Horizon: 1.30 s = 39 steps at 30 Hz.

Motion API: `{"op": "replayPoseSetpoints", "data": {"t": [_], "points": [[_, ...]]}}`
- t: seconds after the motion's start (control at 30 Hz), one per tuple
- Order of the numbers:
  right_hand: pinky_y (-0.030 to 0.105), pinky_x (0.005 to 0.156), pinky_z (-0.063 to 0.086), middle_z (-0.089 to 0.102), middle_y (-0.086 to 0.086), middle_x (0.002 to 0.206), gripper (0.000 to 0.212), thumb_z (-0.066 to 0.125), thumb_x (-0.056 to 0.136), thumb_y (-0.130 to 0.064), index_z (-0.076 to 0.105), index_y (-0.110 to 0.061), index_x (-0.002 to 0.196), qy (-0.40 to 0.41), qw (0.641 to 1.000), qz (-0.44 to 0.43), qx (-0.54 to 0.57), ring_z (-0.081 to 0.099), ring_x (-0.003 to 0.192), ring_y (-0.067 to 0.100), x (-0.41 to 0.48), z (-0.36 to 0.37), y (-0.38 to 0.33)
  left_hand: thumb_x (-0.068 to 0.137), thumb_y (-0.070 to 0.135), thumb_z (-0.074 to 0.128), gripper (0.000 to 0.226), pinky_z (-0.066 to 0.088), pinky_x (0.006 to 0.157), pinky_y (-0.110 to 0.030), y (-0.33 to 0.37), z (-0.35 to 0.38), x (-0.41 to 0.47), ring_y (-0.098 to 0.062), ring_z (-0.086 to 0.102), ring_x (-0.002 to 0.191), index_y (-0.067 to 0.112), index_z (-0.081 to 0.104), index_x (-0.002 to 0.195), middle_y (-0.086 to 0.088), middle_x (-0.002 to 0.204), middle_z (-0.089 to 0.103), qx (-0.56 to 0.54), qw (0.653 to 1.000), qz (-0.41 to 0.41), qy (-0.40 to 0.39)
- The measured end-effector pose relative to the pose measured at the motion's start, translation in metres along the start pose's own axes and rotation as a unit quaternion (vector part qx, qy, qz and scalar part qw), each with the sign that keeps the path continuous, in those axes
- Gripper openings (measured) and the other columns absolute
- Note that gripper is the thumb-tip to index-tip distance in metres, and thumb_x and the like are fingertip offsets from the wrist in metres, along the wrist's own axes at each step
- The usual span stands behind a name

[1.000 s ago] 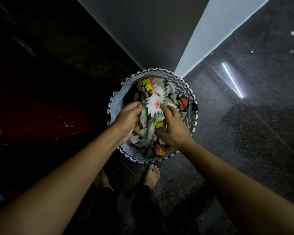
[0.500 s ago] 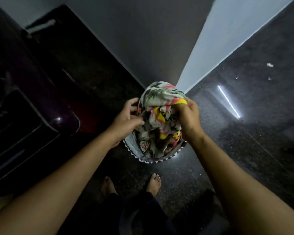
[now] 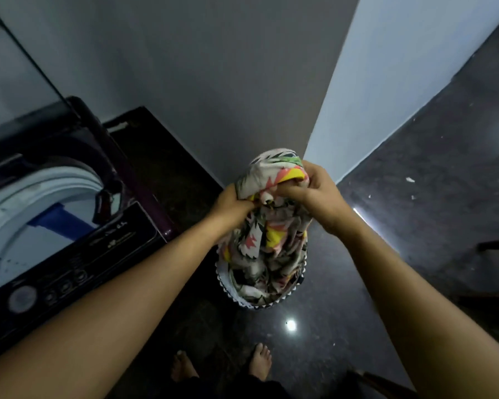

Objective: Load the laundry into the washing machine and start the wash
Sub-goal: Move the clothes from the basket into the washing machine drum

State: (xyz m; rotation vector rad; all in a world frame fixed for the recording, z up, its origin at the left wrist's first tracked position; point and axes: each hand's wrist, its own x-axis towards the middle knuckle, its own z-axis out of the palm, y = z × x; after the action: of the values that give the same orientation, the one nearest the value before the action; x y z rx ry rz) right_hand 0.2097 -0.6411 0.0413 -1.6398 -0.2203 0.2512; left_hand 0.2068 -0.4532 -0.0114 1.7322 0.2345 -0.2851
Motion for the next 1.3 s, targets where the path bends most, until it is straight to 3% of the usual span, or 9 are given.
{"op": "replayPoseSetpoints", "data": {"t": [0.2,0.27,0.4,0.53,0.7,0.87,1.0,1.2,1.3], "points": [[0.046,0.106,0.050,0.058,-0.004,0.138,0.091,0.094,0.061,-0.055,0.048,-0.043,0.139,0.007,0.968,0.008,-0.252,0.057,0.128,0.018,-0.018,-0.031,0.027,0.079,-0.006,0.068,0.045,0.056,0.094,-0.043,0.084,-0.009,-0.022,-0.026,0.070,0.106,0.006,0.067,0.123,-0.011,0.113,0.074,-0.104,0.991,0.069,-0.043],[0.044,0.112,0.045,0.051,-0.003,0.143,0.090,0.091,0.058,-0.062,0.048,-0.053,0.136,-0.016,0.963,0.058,-0.261,0.051,0.132,0.016,-0.025,-0.027,0.043,0.082,-0.007,0.068,0.043,0.058,0.090,-0.042,0.111,-0.008,-0.031,-0.027,0.071,0.105,0.003,0.066,0.123,-0.013,0.113,0.074,-0.128,0.985,0.091,-0.072],[0.049,0.105,0.052,0.066,0.000,0.131,0.055,0.079,0.076,-0.026,0.064,-0.027,0.129,0.080,0.988,0.071,-0.110,0.062,0.122,0.021,-0.023,-0.002,0.036,0.085,-0.003,0.070,0.044,0.059,0.088,-0.038,0.152,-0.014,-0.049,-0.024,0.071,0.106,0.005,0.063,0.128,-0.011,0.116,0.073,-0.138,0.978,0.129,-0.086],[0.042,0.090,0.060,0.074,0.001,0.117,0.023,0.060,0.099,-0.015,0.070,-0.027,0.116,0.216,0.972,0.069,0.058,0.071,0.104,0.017,-0.010,-0.002,-0.011,0.082,0.017,0.080,0.038,0.060,0.074,-0.027,0.165,-0.048,-0.052,-0.007,0.072,0.094,0.023,0.069,0.118,0.005,0.105,0.076,-0.099,0.980,0.171,-0.014],[0.028,0.073,0.059,0.078,-0.002,0.102,0.020,0.063,0.090,-0.011,0.077,-0.020,0.102,0.232,0.958,-0.007,0.170,0.074,0.092,0.016,-0.007,-0.016,-0.076,0.075,0.043,0.083,0.061,0.056,0.091,-0.031,0.138,-0.101,-0.042,-0.011,0.067,0.112,0.031,0.063,0.132,0.010,0.122,0.071,0.014,0.983,0.176,0.051],[0.032,0.065,0.059,0.074,0.016,0.109,0.046,0.060,0.069,-0.003,0.075,-0.005,0.112,0.212,0.943,-0.043,0.254,0.073,0.083,0.030,0.004,-0.024,-0.115,0.085,0.025,0.078,0.077,0.049,0.082,-0.028,0.123,-0.112,-0.040,-0.019,0.059,0.112,0.018,0.037,0.150,-0.009,0.137,0.057,0.128,0.986,0.077,0.073],[0.055,0.097,0.055,0.073,0.021,0.116,0.046,0.058,0.069,-0.003,0.076,-0.005,0.111,0.156,0.949,-0.067,0.267,0.070,0.107,0.041,0.014,-0.014,-0.135,0.058,0.054,0.093,0.132,0.033,0.119,-0.039,0.134,-0.090,-0.046,-0.012,0.035,0.145,0.031,0.010,0.158,0.005,0.160,0.031,0.180,0.968,0.172,-0.035],[0.054,0.102,0.053,0.064,0.022,0.134,0.060,0.065,0.074,-0.009,0.062,0.000,0.133,0.019,0.966,-0.083,0.245,0.065,0.120,0.038,0.020,0.008,-0.168,0.060,0.027,0.092,0.080,0.050,0.097,-0.014,0.166,-0.039,-0.045,-0.007,0.062,0.114,0.015,0.055,0.130,-0.002,0.128,0.061,0.052,0.967,0.241,0.059],[0.047,0.099,0.056,0.072,0.004,0.124,0.048,0.070,0.081,-0.018,0.064,-0.020,0.128,0.064,0.989,-0.131,0.033,0.069,0.115,0.021,0.016,-0.015,-0.164,0.099,0.022,0.058,0.008,0.054,0.058,-0.012,0.197,-0.033,-0.057,-0.001,0.069,0.065,0.015,0.062,0.096,0.002,0.083,0.071,-0.158,0.958,0.203,0.129]]}}
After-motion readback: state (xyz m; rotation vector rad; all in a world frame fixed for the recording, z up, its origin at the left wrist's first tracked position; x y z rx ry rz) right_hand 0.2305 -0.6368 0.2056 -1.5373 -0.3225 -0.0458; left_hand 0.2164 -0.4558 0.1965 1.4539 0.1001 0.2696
